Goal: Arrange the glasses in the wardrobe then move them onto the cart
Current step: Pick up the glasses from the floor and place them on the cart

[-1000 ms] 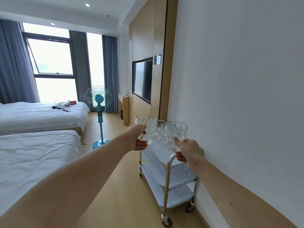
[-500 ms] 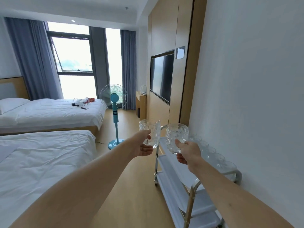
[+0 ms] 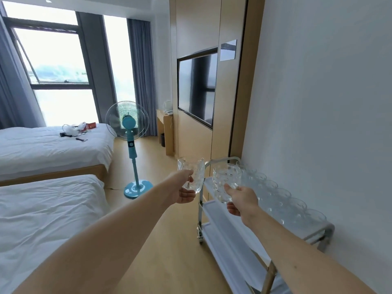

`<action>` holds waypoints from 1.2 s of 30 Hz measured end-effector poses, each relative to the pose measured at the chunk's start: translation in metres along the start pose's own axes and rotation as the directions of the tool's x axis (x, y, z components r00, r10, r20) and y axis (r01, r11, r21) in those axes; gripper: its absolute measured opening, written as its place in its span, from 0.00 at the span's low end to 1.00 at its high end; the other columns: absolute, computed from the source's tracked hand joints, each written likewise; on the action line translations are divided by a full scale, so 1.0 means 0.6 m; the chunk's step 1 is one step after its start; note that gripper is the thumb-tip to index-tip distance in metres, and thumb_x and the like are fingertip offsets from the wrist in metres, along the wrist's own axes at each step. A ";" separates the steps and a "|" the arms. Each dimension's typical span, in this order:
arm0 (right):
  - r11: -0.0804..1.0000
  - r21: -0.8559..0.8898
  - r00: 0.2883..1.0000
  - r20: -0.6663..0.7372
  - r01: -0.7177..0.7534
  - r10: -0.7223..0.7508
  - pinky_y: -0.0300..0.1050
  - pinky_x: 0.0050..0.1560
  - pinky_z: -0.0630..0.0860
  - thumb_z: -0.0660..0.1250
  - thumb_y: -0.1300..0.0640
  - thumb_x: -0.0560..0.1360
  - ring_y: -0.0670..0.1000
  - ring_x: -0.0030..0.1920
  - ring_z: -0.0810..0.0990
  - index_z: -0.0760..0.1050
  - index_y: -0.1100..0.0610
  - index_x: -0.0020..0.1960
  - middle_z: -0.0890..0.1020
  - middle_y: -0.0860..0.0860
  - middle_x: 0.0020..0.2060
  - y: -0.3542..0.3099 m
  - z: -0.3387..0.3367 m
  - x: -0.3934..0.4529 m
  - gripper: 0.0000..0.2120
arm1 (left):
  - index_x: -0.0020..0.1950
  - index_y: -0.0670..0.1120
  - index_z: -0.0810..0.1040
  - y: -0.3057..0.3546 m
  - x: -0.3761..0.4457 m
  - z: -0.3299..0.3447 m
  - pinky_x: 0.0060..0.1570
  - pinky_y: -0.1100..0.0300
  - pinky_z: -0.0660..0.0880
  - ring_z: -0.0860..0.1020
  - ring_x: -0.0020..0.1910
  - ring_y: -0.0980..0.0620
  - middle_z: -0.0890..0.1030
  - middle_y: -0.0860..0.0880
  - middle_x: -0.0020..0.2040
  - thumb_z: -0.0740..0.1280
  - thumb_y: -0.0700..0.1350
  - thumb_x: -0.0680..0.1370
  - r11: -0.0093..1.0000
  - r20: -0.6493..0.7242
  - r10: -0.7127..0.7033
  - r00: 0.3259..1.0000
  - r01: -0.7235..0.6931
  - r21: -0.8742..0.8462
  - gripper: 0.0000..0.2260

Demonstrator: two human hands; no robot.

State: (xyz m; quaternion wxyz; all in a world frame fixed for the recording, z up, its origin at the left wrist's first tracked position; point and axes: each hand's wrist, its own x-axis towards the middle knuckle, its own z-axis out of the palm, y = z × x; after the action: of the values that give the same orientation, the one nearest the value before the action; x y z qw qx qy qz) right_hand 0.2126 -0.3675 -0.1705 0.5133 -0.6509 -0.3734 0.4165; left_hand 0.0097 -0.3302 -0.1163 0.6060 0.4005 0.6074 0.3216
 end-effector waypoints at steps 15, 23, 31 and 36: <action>0.990 0.089 0.965 -0.230 -0.111 0.129 0.48 0.35 0.81 0.78 0.47 0.73 0.52 0.28 0.76 0.72 0.53 0.46 0.78 0.52 0.27 0.026 0.174 0.149 0.16 | 0.48 0.44 0.75 0.068 0.270 -0.106 0.33 0.56 0.81 0.80 0.36 0.44 0.80 0.39 0.39 0.65 0.56 0.81 0.984 0.195 -0.054 0.979 0.020 0.176 0.15; 0.974 0.089 0.923 -0.310 -0.209 0.227 0.49 0.36 0.82 0.78 0.48 0.73 0.53 0.31 0.78 0.73 0.60 0.70 0.80 0.56 0.33 0.082 0.192 0.225 0.32 | 0.49 0.44 0.74 0.064 0.389 -0.079 0.33 0.56 0.81 0.80 0.35 0.44 0.80 0.39 0.38 0.64 0.56 0.82 0.972 0.261 -0.143 0.955 0.085 0.221 0.15; 0.956 0.162 0.902 -0.325 -0.244 0.285 0.50 0.38 0.82 0.78 0.48 0.73 0.53 0.31 0.76 0.76 0.59 0.63 0.78 0.55 0.30 0.147 0.184 0.342 0.25 | 0.51 0.44 0.75 0.047 0.519 -0.007 0.34 0.55 0.81 0.81 0.36 0.44 0.80 0.39 0.40 0.65 0.56 0.81 0.941 0.281 -0.223 0.933 0.131 0.312 0.15; 0.930 0.200 0.867 -0.342 -0.309 0.362 0.48 0.36 0.80 0.78 0.49 0.73 0.53 0.29 0.74 0.75 0.53 0.58 0.75 0.52 0.26 0.199 0.168 0.403 0.19 | 0.49 0.43 0.75 0.039 0.600 0.051 0.30 0.57 0.80 0.80 0.34 0.45 0.80 0.39 0.39 0.65 0.56 0.81 0.914 0.273 -0.278 0.921 0.166 0.370 0.16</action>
State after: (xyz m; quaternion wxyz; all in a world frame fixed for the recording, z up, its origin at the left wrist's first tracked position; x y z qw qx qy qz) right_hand 0.2167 -0.1340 -0.3386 0.5382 -0.7359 -0.1203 0.3929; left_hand 0.0625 -0.0066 -0.2701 0.6510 0.4731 0.5894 0.0712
